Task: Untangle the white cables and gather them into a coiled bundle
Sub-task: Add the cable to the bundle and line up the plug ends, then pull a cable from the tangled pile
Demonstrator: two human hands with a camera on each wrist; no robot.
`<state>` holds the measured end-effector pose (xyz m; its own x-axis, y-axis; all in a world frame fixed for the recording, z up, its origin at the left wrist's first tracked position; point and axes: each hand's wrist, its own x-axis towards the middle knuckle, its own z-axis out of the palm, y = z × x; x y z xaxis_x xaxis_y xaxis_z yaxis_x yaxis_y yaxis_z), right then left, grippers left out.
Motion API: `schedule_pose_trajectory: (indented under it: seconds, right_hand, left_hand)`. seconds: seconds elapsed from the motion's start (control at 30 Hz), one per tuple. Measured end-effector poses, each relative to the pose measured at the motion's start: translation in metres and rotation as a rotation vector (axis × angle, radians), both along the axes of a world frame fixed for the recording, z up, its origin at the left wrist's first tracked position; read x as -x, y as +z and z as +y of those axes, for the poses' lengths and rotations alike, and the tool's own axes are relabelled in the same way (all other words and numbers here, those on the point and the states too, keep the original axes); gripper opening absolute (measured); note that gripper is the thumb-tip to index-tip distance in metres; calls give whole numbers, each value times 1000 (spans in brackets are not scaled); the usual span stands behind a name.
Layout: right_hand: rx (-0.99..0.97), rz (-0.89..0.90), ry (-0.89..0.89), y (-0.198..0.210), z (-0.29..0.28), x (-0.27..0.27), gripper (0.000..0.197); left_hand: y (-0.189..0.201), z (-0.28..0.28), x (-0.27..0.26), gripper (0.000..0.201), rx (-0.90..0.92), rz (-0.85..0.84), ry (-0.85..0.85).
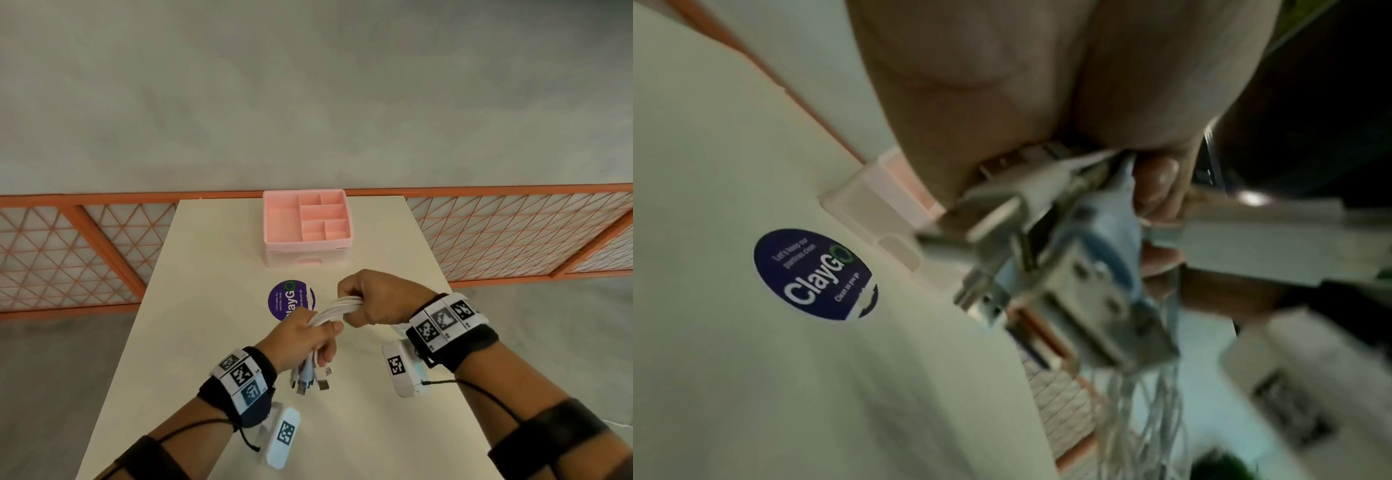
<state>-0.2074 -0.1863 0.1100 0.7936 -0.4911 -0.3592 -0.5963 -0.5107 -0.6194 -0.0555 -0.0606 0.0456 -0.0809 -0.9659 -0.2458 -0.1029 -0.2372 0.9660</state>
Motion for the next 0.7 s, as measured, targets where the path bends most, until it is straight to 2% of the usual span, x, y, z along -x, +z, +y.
schedule_pose_trajectory:
  seconds: [0.1, 0.2, 0.27, 0.33, 0.43, 0.5, 0.6, 0.7]
  right_hand:
    - [78, -51, -105, -22, -1, 9, 17]
    - [135, -99, -130, -32, -1, 13, 22]
    - [208, -79, -115, -22, -5, 14, 23]
    - [274, -55, -93, -6, -9, 15, 29]
    - [344, -28, -49, 18, -10, 13, 34]
    - [378, -20, -26, 30, -6, 9, 32]
    - [446, -54, -10, 51, -3, 3, 31]
    - [589, -63, 56, 76, 2, -4, 24]
  left_hand:
    - [5, 2, 1, 45, 34, 85, 81]
    - [8, 2, 4, 34, 7, 157, 44]
    - [15, 3, -1, 17, -8, 205, -2]
    - [25, 1, -7, 32, 23, 218, -22]
    - [45, -8, -13, 47, 149, 93, 45]
    - [53, -13, -15, 46, 203, 50, 66]
    - [54, -12, -9, 27, 191, 57, 44]
    - [48, -5, 9, 39, 96, 174, 4]
